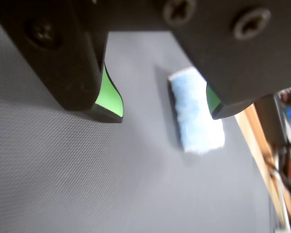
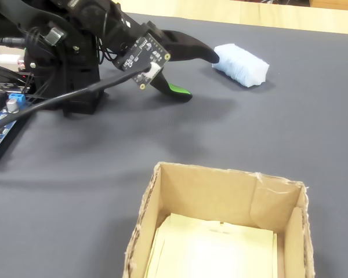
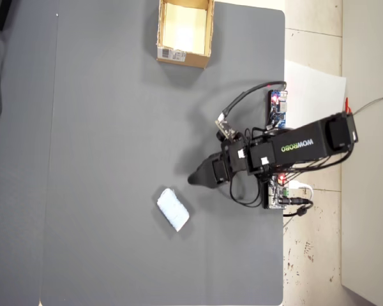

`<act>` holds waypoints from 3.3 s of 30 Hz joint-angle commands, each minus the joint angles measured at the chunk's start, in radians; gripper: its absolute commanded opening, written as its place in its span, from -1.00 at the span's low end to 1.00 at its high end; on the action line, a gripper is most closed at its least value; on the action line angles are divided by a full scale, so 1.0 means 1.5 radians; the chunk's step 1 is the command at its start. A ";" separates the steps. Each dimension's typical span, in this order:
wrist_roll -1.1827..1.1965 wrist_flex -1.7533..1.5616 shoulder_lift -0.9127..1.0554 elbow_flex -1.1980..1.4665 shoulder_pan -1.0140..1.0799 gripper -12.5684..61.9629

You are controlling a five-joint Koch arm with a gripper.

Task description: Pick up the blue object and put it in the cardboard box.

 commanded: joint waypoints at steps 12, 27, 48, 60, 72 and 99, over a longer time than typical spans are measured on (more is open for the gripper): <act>0.055 0.137 0.052 -0.085 -0.102 0.22; 0.069 0.374 -0.260 -0.534 -0.121 0.22; 0.098 0.256 -0.536 -0.610 -0.103 -0.58; 0.088 0.103 -0.345 -0.466 -0.030 -0.58; -0.071 -0.020 -0.163 -0.325 0.151 -0.58; -0.300 -0.014 -0.214 -0.525 0.778 -0.59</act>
